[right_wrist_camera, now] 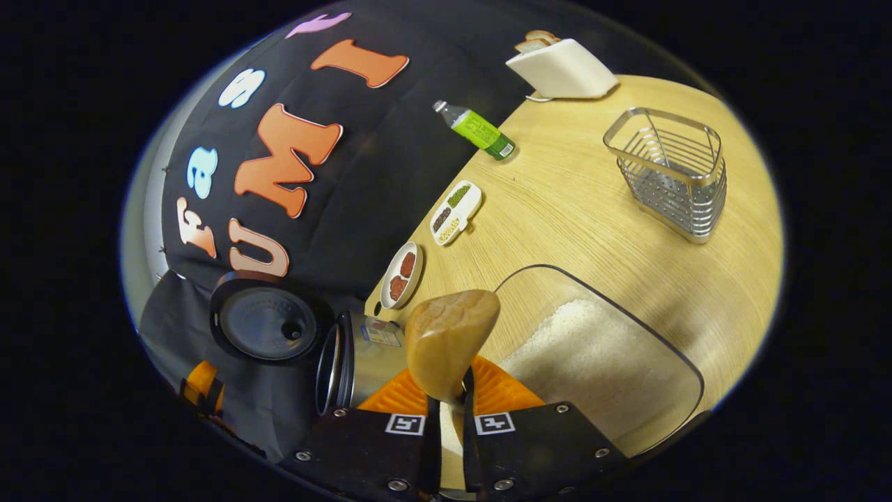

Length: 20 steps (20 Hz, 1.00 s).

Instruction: Close the left gripper, press the button to open the rice cooker; take a wooden spoon from the chopstick holder with the right hand, scoop a spoonful of rice and pour it into the rice cooker, then put the wooden spoon back into the chopstick holder.

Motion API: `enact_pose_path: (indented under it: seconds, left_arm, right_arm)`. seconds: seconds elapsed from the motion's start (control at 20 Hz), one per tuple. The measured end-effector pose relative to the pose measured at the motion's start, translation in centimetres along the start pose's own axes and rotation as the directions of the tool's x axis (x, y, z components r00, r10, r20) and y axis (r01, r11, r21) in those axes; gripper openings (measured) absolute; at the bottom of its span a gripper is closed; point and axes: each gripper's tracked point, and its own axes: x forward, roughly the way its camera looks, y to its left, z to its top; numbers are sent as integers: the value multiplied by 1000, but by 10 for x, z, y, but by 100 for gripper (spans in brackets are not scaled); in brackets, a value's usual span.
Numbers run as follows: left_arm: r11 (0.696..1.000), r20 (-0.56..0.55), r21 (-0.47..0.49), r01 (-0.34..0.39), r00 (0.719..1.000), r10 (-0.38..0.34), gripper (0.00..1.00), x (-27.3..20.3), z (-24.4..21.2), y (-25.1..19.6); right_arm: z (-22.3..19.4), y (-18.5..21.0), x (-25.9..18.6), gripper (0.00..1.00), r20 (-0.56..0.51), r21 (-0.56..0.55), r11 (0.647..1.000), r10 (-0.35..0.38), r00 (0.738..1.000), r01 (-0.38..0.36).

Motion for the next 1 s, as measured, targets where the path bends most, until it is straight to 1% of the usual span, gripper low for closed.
enact_pose_path:
  seconds: [0.25,0.5,0.65,0.7,0.75,0.8,0.85,0.9,1.0]
  left_arm:
    - [1000,-1,4,-3,1000,3,100,-1,4,-10]
    - [1000,10,17,-4,1000,4,99,-1,12,-24]
    - [1000,17,13,-4,1000,3,100,-3,16,-31]
    - [1000,20,10,-6,1000,5,99,-3,19,-34]
    - [1000,22,7,-5,1000,5,100,-3,18,-36]
    - [1000,25,3,-8,1000,7,99,-4,20,-39]
    - [1000,28,-2,-8,1000,8,99,-3,21,-40]
    - [1000,34,-6,-11,999,11,92,-4,23,-42]
    - [1000,42,-15,-19,999,19,92,-5,27,-44]
  right_arm:
    - [4,-8,-3,12,-34,77,996,45,998,-42]
    - [30,-7,-15,12,-14,160,981,114,993,-110]
    - [49,-8,-30,12,-4,192,970,153,988,-149]
    - [57,-6,-35,12,3,209,963,172,985,-168]
    - [63,-5,-40,7,8,234,954,193,981,-190]
    - [70,0,-44,12,15,262,941,217,976,-213]
    - [76,3,-48,12,21,293,926,241,970,-236]
    - [83,8,-54,11,31,322,911,261,965,-257]
    - [94,19,-62,12,45,377,878,301,952,-296]
